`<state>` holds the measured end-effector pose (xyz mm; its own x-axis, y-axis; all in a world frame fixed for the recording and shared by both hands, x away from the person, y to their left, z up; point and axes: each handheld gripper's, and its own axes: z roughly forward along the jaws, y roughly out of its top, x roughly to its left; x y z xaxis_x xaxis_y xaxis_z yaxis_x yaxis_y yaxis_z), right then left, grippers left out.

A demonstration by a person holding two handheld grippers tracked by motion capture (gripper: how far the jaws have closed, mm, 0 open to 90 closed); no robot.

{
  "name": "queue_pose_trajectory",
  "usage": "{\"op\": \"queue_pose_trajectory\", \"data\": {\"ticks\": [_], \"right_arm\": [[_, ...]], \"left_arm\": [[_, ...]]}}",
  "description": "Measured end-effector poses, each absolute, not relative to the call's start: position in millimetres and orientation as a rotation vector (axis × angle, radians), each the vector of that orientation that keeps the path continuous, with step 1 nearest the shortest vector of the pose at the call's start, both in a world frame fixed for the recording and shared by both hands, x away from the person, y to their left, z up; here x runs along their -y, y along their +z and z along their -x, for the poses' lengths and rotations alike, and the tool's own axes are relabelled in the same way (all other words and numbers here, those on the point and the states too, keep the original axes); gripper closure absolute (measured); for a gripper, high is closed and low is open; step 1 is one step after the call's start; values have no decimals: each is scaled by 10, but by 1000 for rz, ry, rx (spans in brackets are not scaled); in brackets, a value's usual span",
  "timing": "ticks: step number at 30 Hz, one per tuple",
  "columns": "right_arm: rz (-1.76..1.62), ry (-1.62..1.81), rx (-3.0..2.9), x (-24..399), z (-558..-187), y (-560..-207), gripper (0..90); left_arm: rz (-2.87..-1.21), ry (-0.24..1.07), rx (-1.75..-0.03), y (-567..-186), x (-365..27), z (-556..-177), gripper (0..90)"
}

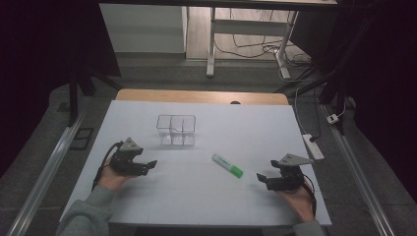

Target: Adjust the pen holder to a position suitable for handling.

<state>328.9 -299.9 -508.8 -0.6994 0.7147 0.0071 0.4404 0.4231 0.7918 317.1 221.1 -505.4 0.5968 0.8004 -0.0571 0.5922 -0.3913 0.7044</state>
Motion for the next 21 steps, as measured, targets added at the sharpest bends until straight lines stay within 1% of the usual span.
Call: {"op": "queue_pose_trajectory", "data": {"ticks": [14, 21], "right_arm": [[-992, 1157, -2360, 2990, -3292, -5096, 187], [-990, 1161, -2358, 2993, -3289, -5091, 187]], "left_arm": [[-2147, 389, -1154, -5051, -2215, -3554, 249], [-2141, 386, -1183, -5036, -2235, -3678, 256]]}}
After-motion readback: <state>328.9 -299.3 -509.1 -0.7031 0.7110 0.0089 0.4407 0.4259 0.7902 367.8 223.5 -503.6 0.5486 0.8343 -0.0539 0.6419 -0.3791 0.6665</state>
